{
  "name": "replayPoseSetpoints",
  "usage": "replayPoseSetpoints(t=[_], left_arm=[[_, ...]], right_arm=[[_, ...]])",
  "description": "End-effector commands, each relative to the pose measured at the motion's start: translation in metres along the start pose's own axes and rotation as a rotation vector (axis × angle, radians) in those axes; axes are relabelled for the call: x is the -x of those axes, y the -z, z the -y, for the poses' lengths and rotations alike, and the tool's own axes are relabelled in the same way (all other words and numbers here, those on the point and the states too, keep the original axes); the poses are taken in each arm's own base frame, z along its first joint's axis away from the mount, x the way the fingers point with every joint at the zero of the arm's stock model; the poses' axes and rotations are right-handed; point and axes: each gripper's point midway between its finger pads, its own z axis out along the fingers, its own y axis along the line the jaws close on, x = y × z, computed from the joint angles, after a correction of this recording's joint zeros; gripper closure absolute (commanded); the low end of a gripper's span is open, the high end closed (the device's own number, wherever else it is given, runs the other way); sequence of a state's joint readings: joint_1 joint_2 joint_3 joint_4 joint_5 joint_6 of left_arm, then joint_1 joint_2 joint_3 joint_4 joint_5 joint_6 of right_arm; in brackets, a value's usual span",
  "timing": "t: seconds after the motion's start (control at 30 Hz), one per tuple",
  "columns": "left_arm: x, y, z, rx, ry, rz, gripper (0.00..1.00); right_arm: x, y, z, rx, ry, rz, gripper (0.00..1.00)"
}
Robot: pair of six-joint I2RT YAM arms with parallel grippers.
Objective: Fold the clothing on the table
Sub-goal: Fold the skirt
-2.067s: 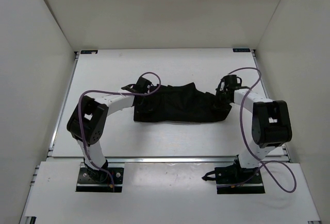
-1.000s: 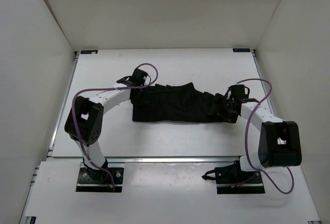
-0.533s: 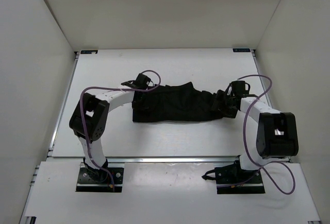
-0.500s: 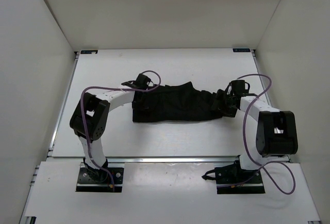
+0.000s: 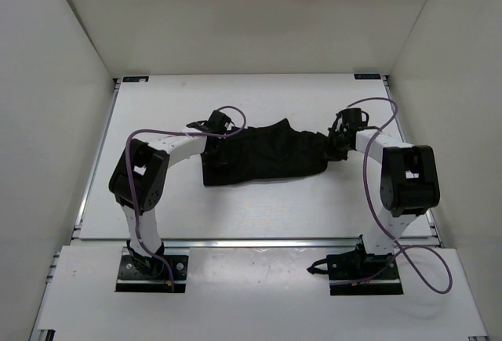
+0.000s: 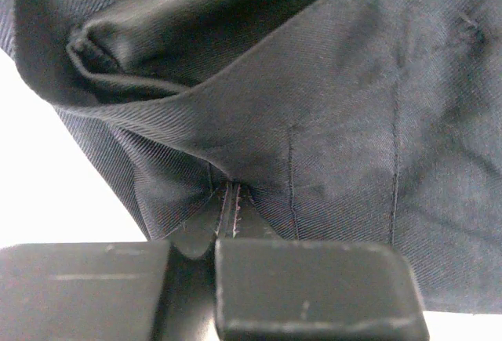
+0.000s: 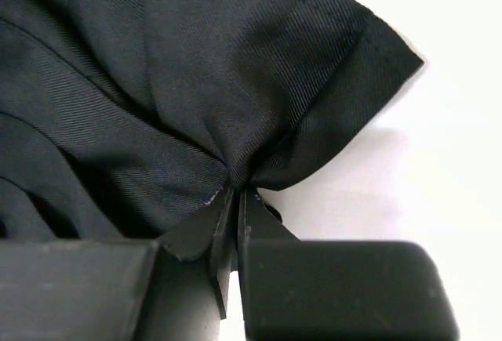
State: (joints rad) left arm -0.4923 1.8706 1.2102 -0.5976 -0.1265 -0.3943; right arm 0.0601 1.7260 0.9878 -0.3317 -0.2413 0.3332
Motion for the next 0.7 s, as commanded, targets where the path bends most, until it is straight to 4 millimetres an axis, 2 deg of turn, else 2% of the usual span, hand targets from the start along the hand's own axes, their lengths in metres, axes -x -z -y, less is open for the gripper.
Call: replayPoseSetpoints(t=[0.0,0.03,0.07,0.13,0.17,0.2,0.23,0.27,0.33,0.37,0.47,0.5,0.57,0.67], left_arm=[[-0.011,-0.016,0.009,-0.024,0.002,-0.041,1.0],[-0.01,-0.016,0.01,-0.035,0.011,-0.042,1.0],[-0.01,-0.017,0.012,-0.044,0.007,-0.043,1.0],[-0.007,-0.019,0.015,-0.057,0.021,-0.037,1.0],[-0.005,-0.018,0.019,-0.072,0.023,-0.033,1.0],[-0.001,-0.019,0.021,-0.084,0.023,-0.029,1.0],[-0.002,-0.02,0.024,-0.093,0.027,-0.035,1.0],[0.002,-0.02,0.028,-0.109,0.024,-0.03,1.0],[0.005,-0.023,0.031,-0.119,0.033,-0.03,1.0],[0.009,-0.023,0.033,-0.139,0.048,-0.03,1.0],[0.009,-0.03,0.045,-0.206,0.084,-0.041,1.0],[0.013,-0.029,0.051,-0.236,0.094,-0.033,1.0],[0.015,-0.034,0.055,-0.261,0.106,-0.042,1.0],[0.02,-0.034,0.07,-0.344,0.111,-0.047,1.0]], right_arm=[[0.038,0.012,-0.022,0.038,0.086,0.066,1.0],[0.055,0.019,-0.033,0.056,0.113,0.098,1.0],[0.061,0.023,-0.038,0.058,0.119,0.106,1.0],[0.08,0.034,-0.064,0.092,0.176,0.134,1.0],[0.097,0.048,-0.08,0.121,0.203,0.174,1.0],[0.093,0.049,-0.092,0.129,0.238,0.164,1.0],[0.098,0.056,-0.112,0.162,0.279,0.185,1.0],[0.096,0.058,-0.121,0.176,0.304,0.182,1.0],[0.089,0.068,-0.162,0.248,0.385,0.192,1.0],[0.088,0.07,-0.17,0.253,0.401,0.201,1.0],[0.055,0.068,-0.221,0.341,0.487,0.153,1.0],[0.049,0.062,-0.226,0.352,0.482,0.131,1.0],[0.029,0.061,-0.255,0.413,0.526,0.099,1.0],[0.013,0.058,-0.285,0.457,0.563,0.077,1.0]])
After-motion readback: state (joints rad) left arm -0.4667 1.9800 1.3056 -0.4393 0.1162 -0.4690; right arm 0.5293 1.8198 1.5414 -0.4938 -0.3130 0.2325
